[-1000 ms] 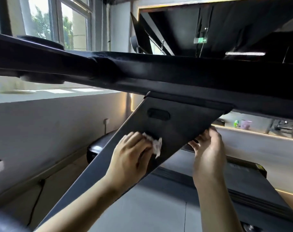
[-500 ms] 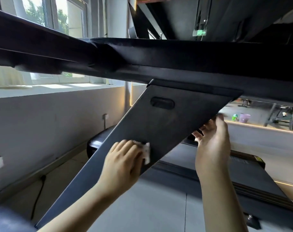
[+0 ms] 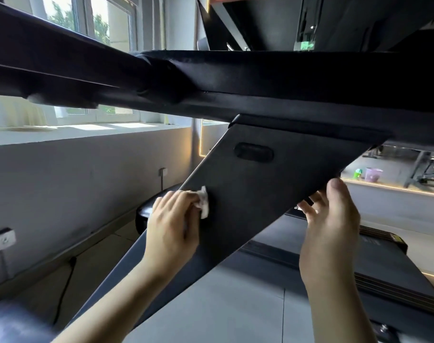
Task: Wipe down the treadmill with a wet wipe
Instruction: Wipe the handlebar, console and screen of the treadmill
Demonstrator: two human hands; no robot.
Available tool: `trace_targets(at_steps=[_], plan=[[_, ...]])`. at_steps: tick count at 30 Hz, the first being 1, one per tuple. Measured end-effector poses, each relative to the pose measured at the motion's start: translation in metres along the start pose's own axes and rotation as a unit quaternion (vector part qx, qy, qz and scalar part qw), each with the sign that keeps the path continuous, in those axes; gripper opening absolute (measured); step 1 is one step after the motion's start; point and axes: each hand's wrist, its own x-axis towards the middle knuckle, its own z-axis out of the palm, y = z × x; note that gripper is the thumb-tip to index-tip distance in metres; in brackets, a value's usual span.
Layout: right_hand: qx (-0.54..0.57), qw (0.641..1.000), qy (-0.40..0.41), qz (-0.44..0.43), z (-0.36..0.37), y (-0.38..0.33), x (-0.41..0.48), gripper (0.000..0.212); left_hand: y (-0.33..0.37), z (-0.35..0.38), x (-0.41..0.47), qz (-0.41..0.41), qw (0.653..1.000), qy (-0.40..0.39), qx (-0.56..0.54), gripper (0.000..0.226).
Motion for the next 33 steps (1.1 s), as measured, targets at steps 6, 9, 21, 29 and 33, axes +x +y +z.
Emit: trace_targets(at_steps=[6, 9, 21, 29, 33], plan=[[-0.106, 0.984, -0.008, -0.143, 0.009, 0.005, -0.027, 0.045, 0.045, 0.014, 0.069, 0.037, 0.996, 0.039, -0.072, 0.006], [-0.222, 0.922, 0.019, -0.318, 0.012, 0.011, -0.049, 0.043, 0.037, 0.015, 0.063, 0.074, 0.995, 0.025, -0.064, 0.006], [-0.422, 0.684, -0.249, -0.54, 0.062, 0.038, -0.04, 0.047, 0.02, -0.027, 0.085, -0.043, 0.962, -0.135, -0.232, 0.029], [-0.529, 0.649, -0.216, -0.503, 0.084, 0.054, -0.037, 0.062, -0.01, -0.035, 0.095, -0.152, 0.868, -0.21, -0.423, 0.031], [-0.614, 0.591, -0.191, -0.487, 0.087, 0.081, -0.047, 0.071, -0.05, -0.041, 0.066, -0.302, 0.864, -0.085, -0.392, 0.007]])
